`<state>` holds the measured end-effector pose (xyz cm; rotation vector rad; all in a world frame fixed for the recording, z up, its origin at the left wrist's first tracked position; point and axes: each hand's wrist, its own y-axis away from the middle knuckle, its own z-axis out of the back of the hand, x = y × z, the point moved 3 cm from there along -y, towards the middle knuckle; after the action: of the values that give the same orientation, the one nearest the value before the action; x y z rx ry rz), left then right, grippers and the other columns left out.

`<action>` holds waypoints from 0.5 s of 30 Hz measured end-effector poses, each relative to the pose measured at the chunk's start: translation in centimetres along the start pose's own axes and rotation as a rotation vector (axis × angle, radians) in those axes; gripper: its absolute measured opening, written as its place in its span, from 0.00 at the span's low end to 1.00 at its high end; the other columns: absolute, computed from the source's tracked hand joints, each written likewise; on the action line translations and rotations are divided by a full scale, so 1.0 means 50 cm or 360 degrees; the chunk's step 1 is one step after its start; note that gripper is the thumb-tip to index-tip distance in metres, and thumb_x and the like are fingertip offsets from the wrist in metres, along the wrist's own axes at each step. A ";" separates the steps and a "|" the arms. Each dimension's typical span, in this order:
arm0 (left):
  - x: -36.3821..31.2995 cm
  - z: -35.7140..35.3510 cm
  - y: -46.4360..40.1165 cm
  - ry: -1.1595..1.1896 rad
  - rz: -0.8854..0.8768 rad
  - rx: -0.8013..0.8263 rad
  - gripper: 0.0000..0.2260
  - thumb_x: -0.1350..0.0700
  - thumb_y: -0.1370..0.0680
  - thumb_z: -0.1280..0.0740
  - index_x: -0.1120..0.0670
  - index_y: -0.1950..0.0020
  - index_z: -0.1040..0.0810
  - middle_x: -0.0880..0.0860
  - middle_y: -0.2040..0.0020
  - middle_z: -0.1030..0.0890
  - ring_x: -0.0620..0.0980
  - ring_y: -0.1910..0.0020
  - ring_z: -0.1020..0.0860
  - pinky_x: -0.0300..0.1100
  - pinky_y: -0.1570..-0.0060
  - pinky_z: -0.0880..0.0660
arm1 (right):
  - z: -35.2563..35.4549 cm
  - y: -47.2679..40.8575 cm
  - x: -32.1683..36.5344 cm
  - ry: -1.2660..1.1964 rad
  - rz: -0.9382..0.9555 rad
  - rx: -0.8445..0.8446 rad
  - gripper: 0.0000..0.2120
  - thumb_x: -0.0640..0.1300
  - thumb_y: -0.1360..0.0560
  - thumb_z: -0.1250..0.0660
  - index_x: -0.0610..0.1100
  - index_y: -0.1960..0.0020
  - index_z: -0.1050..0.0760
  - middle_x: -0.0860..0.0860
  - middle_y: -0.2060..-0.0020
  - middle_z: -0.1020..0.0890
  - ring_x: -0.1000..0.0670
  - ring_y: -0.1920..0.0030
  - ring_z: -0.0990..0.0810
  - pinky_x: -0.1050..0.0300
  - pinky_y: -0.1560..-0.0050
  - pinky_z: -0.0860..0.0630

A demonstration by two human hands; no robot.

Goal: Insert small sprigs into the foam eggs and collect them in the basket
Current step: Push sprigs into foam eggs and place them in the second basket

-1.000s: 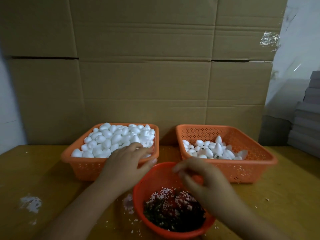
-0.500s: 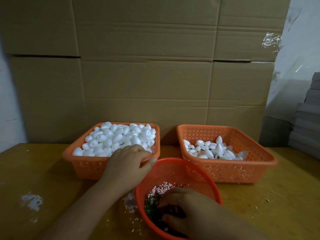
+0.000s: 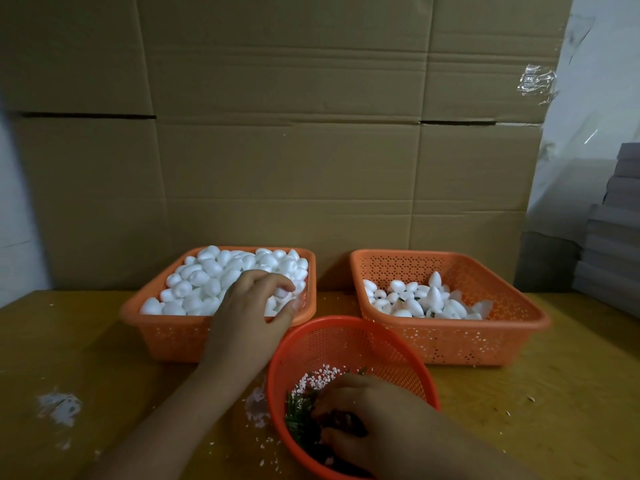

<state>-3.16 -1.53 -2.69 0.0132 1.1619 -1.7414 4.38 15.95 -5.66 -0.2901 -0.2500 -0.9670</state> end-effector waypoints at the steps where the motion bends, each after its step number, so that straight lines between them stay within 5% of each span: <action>1: -0.001 0.002 -0.003 0.0069 0.0002 -0.0043 0.09 0.56 0.27 0.27 0.46 0.50 0.21 0.42 0.50 0.25 0.43 0.50 0.24 0.42 0.51 0.25 | 0.000 0.000 0.001 0.0001 0.0002 -0.0001 0.17 0.54 0.24 0.36 0.58 0.36 0.25 0.63 0.37 0.27 0.61 0.37 0.29 0.60 0.35 0.31; 8: -0.048 0.014 -0.007 0.0568 -0.0016 -0.0197 0.14 0.63 0.27 0.26 0.45 0.54 0.26 0.40 0.53 0.22 0.40 0.51 0.23 0.33 0.55 0.25 | -0.004 0.000 -0.001 0.0022 0.0003 0.0000 0.17 0.55 0.24 0.36 0.58 0.35 0.25 0.62 0.36 0.27 0.60 0.37 0.29 0.59 0.35 0.31; 11: -0.080 -0.002 0.000 0.0916 0.0074 0.0037 0.12 0.59 0.28 0.27 0.42 0.57 0.26 0.38 0.56 0.21 0.39 0.57 0.21 0.35 0.55 0.24 | -0.006 -0.001 -0.001 0.0026 0.0013 -0.0013 0.17 0.55 0.24 0.36 0.58 0.35 0.25 0.63 0.36 0.27 0.60 0.37 0.29 0.61 0.35 0.32; 15: -0.103 -0.033 0.025 0.1176 0.0118 0.0356 0.13 0.60 0.23 0.31 0.40 0.51 0.26 0.50 0.54 0.17 0.47 0.57 0.17 0.42 0.53 0.23 | -0.007 -0.001 -0.001 0.0045 0.0027 -0.0021 0.17 0.55 0.24 0.36 0.58 0.35 0.25 0.62 0.36 0.26 0.59 0.36 0.29 0.61 0.35 0.32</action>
<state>-0.48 3.26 -1.94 0.8864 1.4395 -1.8415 4.32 15.83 -6.01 -0.2898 -0.2152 -0.9558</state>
